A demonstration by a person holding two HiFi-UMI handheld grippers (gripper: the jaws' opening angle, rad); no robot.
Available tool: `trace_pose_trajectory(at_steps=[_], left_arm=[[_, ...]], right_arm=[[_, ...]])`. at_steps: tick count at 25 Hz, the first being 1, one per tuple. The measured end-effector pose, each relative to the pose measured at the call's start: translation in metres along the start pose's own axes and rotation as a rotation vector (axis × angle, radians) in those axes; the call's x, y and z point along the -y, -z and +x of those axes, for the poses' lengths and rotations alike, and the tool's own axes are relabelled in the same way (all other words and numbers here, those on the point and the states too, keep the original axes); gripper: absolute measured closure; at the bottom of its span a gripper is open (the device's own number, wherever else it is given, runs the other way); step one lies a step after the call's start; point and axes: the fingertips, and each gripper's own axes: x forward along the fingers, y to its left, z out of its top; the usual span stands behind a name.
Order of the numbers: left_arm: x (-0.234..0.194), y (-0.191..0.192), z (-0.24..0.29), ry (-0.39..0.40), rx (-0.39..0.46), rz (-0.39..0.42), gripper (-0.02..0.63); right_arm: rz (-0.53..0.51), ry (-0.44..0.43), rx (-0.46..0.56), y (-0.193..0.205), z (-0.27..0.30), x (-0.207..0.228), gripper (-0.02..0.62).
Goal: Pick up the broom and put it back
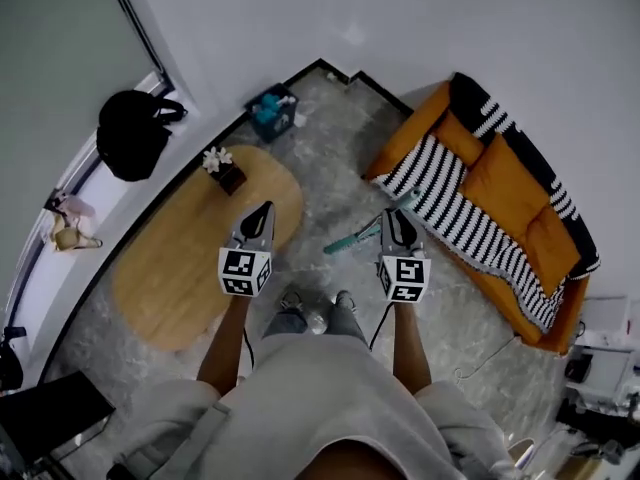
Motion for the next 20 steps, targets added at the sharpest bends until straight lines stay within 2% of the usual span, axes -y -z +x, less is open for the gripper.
trace_pose_trajectory(at_steps=[5, 12, 20], left_arm=[[-0.013, -0.003, -0.013, -0.177, 0.003, 0.001, 0.611], [-0.004, 0.002, -0.035, -0.424, -0.008, -0.005, 0.611], [0.024, 0.045, -0.101, -0.683, -0.024, -0.125, 0.611]], right_arm=[[-0.015, -0.193, -0.014, 0.007, 0.039, -0.019, 0.514], [-0.037, -0.453, -0.011, 0.024, 0.074, -0.03, 0.514], [-0.105, -0.66, -0.066, 0.062, 0.09, -0.065, 0.514]])
